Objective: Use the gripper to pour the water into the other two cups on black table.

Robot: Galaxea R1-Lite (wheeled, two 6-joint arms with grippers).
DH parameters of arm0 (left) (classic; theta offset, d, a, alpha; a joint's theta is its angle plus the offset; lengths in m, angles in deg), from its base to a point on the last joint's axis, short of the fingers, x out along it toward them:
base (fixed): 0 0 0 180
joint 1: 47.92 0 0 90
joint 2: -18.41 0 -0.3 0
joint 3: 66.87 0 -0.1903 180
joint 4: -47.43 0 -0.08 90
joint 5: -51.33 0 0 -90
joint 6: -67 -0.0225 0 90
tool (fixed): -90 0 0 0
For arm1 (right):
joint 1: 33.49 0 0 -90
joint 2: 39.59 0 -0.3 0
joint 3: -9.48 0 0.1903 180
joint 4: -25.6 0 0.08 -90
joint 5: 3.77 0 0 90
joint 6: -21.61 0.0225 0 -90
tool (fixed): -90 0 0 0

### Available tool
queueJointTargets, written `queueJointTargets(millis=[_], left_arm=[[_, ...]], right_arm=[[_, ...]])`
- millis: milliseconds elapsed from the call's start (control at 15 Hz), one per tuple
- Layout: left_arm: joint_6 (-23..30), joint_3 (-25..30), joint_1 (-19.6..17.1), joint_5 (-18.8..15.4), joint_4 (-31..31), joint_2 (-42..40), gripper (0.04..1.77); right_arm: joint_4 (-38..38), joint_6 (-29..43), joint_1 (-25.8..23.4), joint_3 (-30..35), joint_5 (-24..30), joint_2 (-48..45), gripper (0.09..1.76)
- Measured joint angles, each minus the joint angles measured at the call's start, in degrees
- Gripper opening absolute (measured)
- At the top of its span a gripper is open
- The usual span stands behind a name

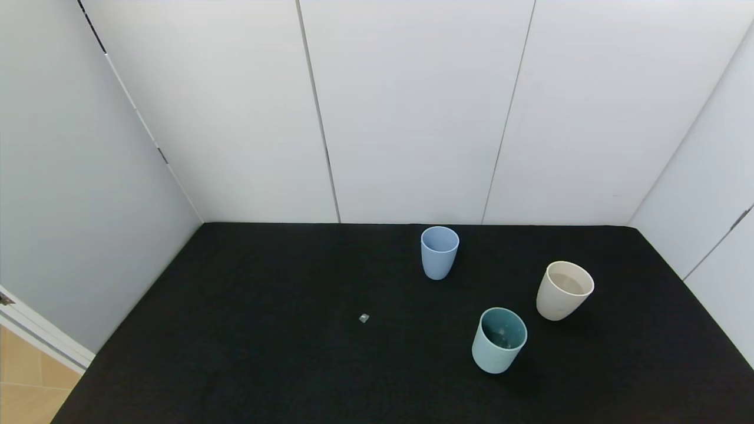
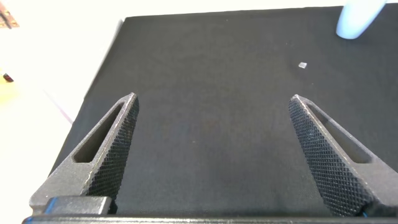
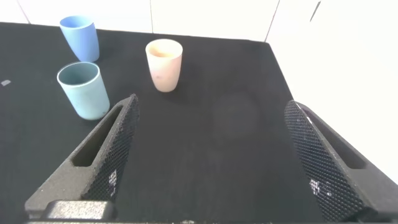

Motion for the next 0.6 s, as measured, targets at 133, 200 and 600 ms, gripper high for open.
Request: queueJointTargets(millis=[133,200,600], left_arm=[[0.0,0.0,0.0,0.0,0.0,0.0,1.72],[0.0,0.0,0.0,0.0,0.0,0.0,1.72],[0.0,0.0,0.0,0.0,0.0,0.0,1.72]], right_arm=[[3.4,0.0,0.0,4.0,0.0,-1.4,1.7],[6.2,0.2,0.0,6.4,0.3,-1.7,1.7],[6.5,0.4,0.1,10.5,1.5,-2.1,1.7]])
